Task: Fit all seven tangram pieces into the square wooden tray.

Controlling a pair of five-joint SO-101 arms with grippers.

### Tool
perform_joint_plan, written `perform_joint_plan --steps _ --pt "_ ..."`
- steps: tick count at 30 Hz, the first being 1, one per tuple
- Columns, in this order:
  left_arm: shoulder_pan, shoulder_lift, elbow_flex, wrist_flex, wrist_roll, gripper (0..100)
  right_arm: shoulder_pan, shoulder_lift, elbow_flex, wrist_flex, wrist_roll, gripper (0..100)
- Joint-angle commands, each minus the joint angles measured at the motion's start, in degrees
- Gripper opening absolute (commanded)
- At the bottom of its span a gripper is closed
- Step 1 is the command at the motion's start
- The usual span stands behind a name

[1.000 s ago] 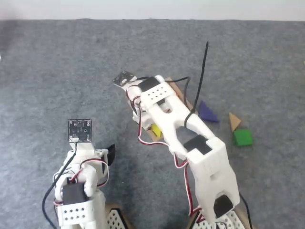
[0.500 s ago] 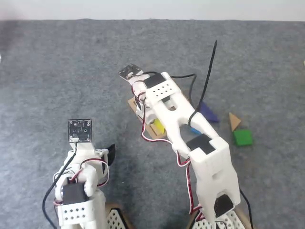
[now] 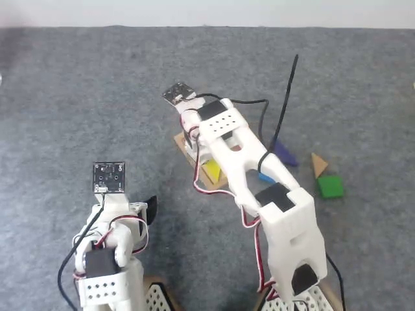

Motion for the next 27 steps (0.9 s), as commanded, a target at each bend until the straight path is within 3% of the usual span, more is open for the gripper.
perform_joint_plan --steps 1,8,20,27 --pt "0.0 -1.2 -1.3 0.3 0.4 27 -2.8 0.0 -0.5 -2.4 -0.7 31.8" --pt "0.0 -1.2 -1.3 0.3 0.4 27 -3.3 -0.7 -0.8 -2.6 -1.7 31.8" --pt "0.0 -1.2 -1.3 0.3 0.4 27 5.8 -21.1 6.0 -0.6 0.3 31.8" --pt "0.0 -1.2 -1.3 0.3 0.4 27 10.8 -18.0 15.3 -6.0 2.7 31.8"
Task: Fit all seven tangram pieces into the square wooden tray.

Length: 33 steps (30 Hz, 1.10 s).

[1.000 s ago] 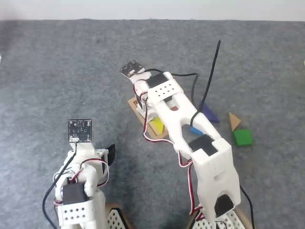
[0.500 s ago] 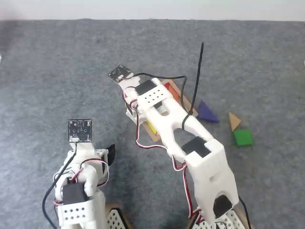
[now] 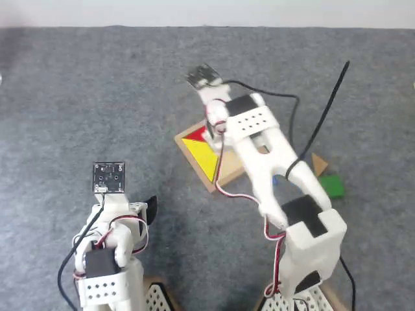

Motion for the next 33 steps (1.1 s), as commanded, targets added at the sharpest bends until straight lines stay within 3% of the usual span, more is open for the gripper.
perform_joint_plan --steps 1,19,33 --pt "0.0 -1.2 -1.3 0.3 0.4 27 1.5 0.6 0.8 -3.1 1.0 31.8" --pt "0.0 -1.2 -1.3 0.3 0.4 27 1.2 14.9 -14.0 -4.1 0.4 31.8" --pt "0.0 -1.2 -1.3 0.3 0.4 27 0.1 15.3 -16.5 -2.3 0.3 31.8"
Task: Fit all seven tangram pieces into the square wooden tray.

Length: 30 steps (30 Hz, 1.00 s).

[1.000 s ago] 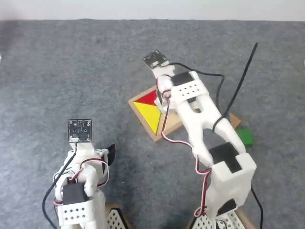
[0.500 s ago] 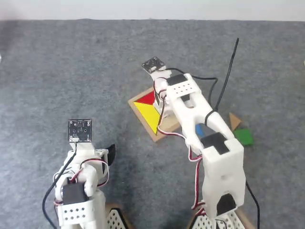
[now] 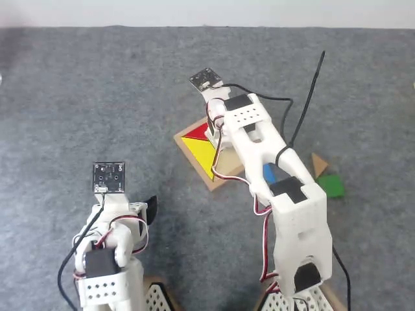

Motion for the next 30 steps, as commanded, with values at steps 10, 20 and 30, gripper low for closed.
perform_joint_plan --steps 10,20,30 --pt "0.0 -1.2 -1.3 0.3 0.4 27 3.9 -11.1 -0.1 4.1 -8.0 31.8" --pt "0.0 -1.2 -1.3 0.3 0.4 27 2.0 -5.8 2.7 0.4 -6.9 31.8" --pt "0.0 -1.2 -1.3 0.3 0.4 27 3.0 -1.8 2.5 -0.8 -7.2 31.8"
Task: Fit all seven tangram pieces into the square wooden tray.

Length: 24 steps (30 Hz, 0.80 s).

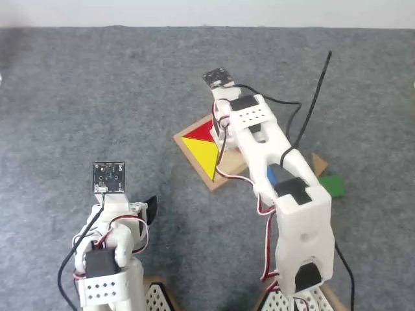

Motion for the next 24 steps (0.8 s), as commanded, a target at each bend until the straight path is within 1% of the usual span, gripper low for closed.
perform_joint_plan --steps 1,7,9,11,15,17,24 --pt "0.0 -1.2 -1.3 0.3 0.4 27 1.8 -0.2 -0.9 -0.8 0.2 31.8" --pt "0.0 -1.2 -1.3 0.3 0.4 27 1.6 2.3 -4.0 -0.2 -2.2 31.7" --pt "0.0 -1.2 -1.3 0.3 0.4 27 1.5 3.7 -4.9 -0.2 -2.2 29.6" --pt "0.0 -1.2 -1.3 0.3 0.4 27 1.5 4.4 -5.5 -0.2 -2.2 23.2" --pt "0.0 -1.2 -1.3 0.3 0.4 27 1.2 4.9 -6.2 -0.2 -2.5 6.9" --pt "0.0 -1.2 -1.3 0.3 0.4 27 0.5 5.0 -6.2 -0.1 -2.4 2.0" --pt "0.0 -1.2 -1.3 0.3 0.4 27 -1.5 5.3 -6.4 1.5 -2.4 2.2"
